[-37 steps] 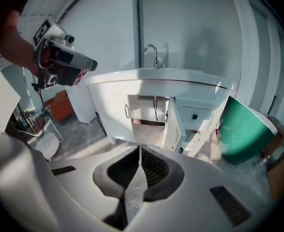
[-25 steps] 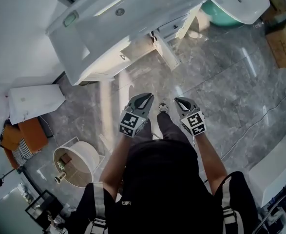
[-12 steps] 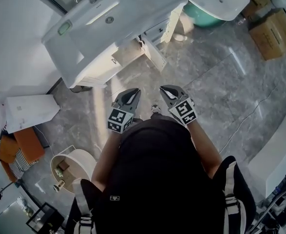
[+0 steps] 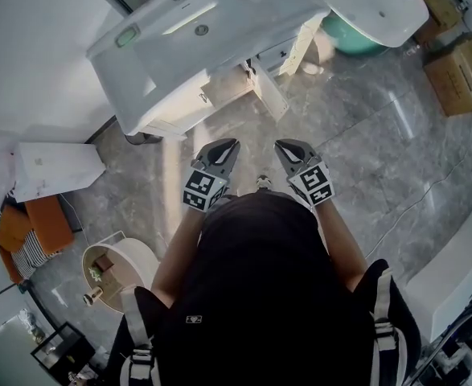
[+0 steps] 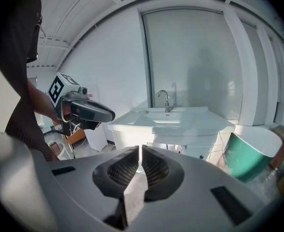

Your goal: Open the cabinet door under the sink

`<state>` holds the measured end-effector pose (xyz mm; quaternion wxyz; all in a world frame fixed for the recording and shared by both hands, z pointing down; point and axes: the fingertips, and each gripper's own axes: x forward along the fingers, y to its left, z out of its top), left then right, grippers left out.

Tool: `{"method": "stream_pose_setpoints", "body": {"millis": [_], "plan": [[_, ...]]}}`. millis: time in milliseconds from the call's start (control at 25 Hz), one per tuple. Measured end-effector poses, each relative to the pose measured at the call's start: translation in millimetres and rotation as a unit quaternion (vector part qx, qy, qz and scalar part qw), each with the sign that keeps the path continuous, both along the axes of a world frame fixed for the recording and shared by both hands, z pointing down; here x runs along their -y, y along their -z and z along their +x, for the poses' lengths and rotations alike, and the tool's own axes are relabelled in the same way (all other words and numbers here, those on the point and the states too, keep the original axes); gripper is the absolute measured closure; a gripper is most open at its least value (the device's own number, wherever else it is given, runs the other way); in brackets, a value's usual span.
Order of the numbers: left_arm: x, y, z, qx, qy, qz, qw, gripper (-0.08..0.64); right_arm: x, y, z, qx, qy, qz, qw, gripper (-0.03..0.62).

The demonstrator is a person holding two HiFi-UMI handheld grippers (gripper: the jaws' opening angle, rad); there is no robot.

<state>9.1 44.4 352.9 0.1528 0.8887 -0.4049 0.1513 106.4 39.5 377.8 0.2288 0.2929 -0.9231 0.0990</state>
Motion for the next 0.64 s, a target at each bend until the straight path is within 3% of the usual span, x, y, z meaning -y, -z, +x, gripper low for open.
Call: {"method": "stream_pose_setpoints", "body": {"millis": [640], "plan": [[-4.8, -1.2, 9.5, -0.007, 0.022, -0.005, 0.9997, 0.528, 4.2, -1.7, 8.2, 0.0, 0.017, -0.001, 1.0, 0.518]]}}
